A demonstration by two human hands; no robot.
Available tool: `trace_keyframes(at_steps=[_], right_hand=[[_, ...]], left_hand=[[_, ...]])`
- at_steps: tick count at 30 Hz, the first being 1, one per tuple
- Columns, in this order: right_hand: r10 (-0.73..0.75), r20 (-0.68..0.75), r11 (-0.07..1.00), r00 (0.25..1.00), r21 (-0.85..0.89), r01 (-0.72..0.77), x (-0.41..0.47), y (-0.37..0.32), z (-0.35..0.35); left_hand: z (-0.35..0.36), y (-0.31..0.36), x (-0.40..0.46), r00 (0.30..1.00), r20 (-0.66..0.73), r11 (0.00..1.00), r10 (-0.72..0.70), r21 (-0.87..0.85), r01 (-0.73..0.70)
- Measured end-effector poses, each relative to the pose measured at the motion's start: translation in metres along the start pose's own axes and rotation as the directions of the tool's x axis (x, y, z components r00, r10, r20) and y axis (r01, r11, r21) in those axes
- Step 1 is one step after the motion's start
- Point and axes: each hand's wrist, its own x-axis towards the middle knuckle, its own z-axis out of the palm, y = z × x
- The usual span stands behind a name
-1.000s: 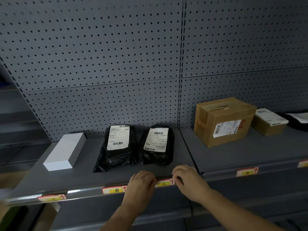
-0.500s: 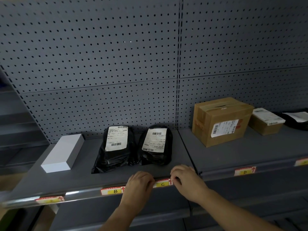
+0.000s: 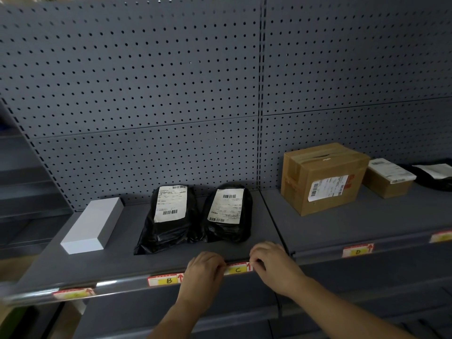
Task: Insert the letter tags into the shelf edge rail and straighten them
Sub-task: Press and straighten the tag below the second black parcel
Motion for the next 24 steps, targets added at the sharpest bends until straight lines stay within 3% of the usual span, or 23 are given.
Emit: trace_keyframes(at_steps=[9, 13, 21, 24], right_hand=[[0.026, -0.005, 0.999, 1.0, 0.032, -0.026, 0.003, 0.001, 0.0], [0.005, -0.045, 0.999, 0.999, 0.046, -0.003, 0.011, -0.015, 0.01], [-0.12, -0.055, 0.992, 0.991, 0.029, 0.122, 0.045, -0.091, 0.05], [-0.112, -0.047, 0.993, 0.993, 0.02, 0.113, 0.054, -0.116, 0.065]], left_hand=[[-0.007, 0.003, 0.005, 0.999, 0.015, 1.0, 0.03, -0.003, -0.03], [-0.024, -0.004, -0.006, 0.999, -0.042, 1.0, 0.015, 0.018, -0.014], [-0.076, -0.08, -0.057, 0.983, -0.166, 0.992, -0.081, 0.085, 0.096], [-0.089, -0.108, -0.068, 0.986, -0.156, 0.992, -0.054, 0.104, 0.071]])
